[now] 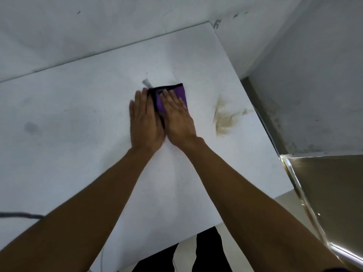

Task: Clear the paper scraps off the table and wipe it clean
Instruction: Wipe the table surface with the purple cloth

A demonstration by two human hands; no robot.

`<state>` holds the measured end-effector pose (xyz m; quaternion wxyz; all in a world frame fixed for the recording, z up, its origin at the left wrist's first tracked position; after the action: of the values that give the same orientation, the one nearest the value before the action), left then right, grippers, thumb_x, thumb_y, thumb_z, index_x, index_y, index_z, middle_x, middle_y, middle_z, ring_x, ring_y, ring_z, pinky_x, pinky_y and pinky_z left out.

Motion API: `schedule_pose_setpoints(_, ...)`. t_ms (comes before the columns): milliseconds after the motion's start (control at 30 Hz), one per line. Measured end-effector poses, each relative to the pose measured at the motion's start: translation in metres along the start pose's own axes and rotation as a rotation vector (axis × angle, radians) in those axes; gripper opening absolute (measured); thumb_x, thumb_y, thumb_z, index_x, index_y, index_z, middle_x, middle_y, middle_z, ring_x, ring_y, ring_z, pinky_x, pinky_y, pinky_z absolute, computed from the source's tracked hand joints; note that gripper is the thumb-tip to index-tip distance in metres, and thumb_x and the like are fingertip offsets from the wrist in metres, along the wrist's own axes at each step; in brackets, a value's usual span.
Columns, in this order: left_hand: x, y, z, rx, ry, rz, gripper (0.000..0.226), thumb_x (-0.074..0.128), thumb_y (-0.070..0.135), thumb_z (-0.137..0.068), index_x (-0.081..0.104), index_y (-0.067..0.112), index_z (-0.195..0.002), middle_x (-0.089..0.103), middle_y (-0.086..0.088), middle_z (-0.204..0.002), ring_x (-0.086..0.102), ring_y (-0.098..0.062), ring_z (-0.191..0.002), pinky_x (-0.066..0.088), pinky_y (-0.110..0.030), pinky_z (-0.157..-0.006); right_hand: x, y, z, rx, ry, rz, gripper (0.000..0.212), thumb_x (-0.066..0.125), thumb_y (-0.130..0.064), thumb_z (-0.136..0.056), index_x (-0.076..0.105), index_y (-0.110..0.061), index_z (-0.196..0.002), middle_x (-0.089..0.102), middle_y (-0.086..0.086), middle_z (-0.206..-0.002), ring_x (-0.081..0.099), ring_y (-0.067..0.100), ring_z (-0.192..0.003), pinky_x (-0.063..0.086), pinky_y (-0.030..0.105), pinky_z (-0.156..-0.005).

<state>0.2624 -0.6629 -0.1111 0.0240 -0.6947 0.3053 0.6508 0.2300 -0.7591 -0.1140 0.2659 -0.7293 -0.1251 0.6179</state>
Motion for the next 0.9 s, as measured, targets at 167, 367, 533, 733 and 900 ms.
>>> schedule_pose_setpoints(167,0.034,0.027,-0.018,0.153,-0.073,0.05,0.056,0.026,0.027,-0.106,0.026,0.003,-0.156,0.023,-0.016,-0.164,0.016,-0.028,-0.154,0.012,-0.046,-0.126,-0.023,0.061,-0.017,0.145,0.083,0.107,0.062,0.048,-0.011,-0.097,0.025,-0.006,-0.154,0.02,0.01,-0.163,0.012,0.023,-0.152,0.0,0.032,-0.123)
schedule_pose_setpoints(367,0.032,0.033,-0.014,0.224,-0.032,0.011,0.052,0.028,0.025,-0.108,0.031,0.003,-0.155,0.026,-0.015,-0.163,0.018,-0.026,-0.154,0.015,-0.047,-0.125,-0.056,0.08,-0.007,0.44,0.237,0.072,0.066,0.048,-0.008,-0.096,0.018,-0.003,-0.155,0.013,0.013,-0.164,0.005,0.025,-0.153,0.0,0.037,-0.125)
schedule_pose_setpoints(533,0.034,0.033,-0.012,0.236,-0.021,-0.006,0.05,0.03,0.021,-0.108,0.034,0.003,-0.153,0.03,-0.015,-0.162,0.022,-0.026,-0.153,0.019,-0.048,-0.124,-0.036,0.062,-0.001,0.326,0.174,0.091,0.067,0.05,-0.01,-0.094,0.021,0.0,-0.154,0.017,0.017,-0.163,0.01,0.028,-0.152,0.0,0.04,-0.125)
schedule_pose_setpoints(733,0.035,0.033,-0.015,0.214,-0.025,-0.002,0.049,0.029,0.021,-0.108,0.032,0.006,-0.155,0.026,-0.012,-0.164,0.017,-0.022,-0.154,0.015,-0.044,-0.125,-0.079,0.13,-0.005,0.81,0.244,0.158,0.063,0.036,-0.015,-0.101,0.007,-0.004,-0.157,0.003,0.01,-0.166,-0.003,0.024,-0.153,-0.004,0.038,-0.124)
schedule_pose_setpoints(900,0.032,0.035,-0.014,0.222,0.006,0.039,0.048,0.031,0.019,-0.108,0.035,0.004,-0.153,0.03,-0.014,-0.162,0.02,-0.025,-0.153,0.015,-0.045,-0.125,-0.086,0.097,0.005,0.646,0.377,0.105,0.066,0.041,-0.006,-0.093,0.018,0.001,-0.154,0.017,0.017,-0.163,0.009,0.028,-0.153,0.001,0.042,-0.124)
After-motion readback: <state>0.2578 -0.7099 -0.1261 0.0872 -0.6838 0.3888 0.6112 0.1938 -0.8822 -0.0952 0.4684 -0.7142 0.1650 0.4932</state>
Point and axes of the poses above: each hand's wrist, its own z-axis away from the middle knuckle, its own x-axis out of the palm, y = z × x, the point moved 7 cm from there along -z, towards the middle knuckle
